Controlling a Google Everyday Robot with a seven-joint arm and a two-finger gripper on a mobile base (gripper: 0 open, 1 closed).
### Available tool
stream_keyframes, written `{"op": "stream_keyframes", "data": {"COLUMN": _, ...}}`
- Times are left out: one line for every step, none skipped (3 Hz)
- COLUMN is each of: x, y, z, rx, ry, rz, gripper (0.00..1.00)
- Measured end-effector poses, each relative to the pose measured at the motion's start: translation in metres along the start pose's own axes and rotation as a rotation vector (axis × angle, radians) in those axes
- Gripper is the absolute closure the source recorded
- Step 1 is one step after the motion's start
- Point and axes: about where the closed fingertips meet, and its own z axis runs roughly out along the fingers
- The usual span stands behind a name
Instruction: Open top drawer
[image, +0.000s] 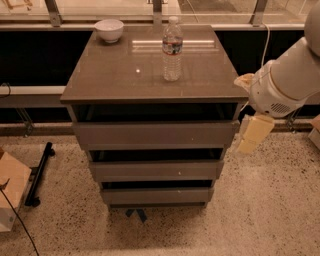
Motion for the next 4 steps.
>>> {"op": "stream_keyframes", "data": {"x": 0.000, "y": 0.000, "z": 0.001, "rx": 0.001, "ry": -0.001, "rz": 0.001, "gripper": 0.00}}
{"op": "stream_keyframes", "data": {"x": -0.005, "y": -0.001, "z": 0.012, "rx": 0.010, "ry": -0.004, "rz": 0.020, "gripper": 0.00}}
{"op": "stream_keyframes", "data": {"x": -0.007, "y": 0.000, "z": 0.041, "rx": 0.030, "ry": -0.030, "rz": 0.063, "gripper": 0.00}}
{"op": "stream_keyframes", "data": {"x": -0.010, "y": -0.010, "z": 0.072, "rx": 0.078, "ry": -0.062, "rz": 0.102, "gripper": 0.00}}
